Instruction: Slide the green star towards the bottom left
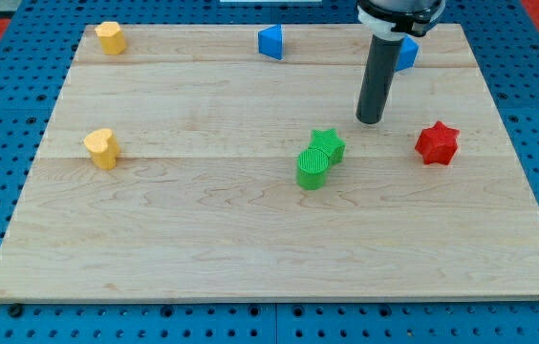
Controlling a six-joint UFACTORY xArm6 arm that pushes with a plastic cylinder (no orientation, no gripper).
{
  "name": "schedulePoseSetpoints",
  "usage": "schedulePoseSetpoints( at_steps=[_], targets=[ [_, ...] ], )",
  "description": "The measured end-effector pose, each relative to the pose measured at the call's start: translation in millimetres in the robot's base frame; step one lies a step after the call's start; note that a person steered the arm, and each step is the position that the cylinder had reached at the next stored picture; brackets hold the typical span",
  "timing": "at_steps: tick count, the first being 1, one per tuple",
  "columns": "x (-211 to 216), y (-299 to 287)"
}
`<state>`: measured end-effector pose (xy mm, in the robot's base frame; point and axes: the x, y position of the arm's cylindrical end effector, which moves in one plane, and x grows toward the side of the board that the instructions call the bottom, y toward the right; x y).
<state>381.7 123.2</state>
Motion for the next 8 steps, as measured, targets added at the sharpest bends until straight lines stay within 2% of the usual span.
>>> schedulePoseSetpoints(
  at_steps=[1, 3, 4, 6, 7, 8],
  targets=[
    [0, 0],
    [46, -25],
    [65, -69],
    [61, -140],
    [93, -189],
    [68, -192]
  ],
)
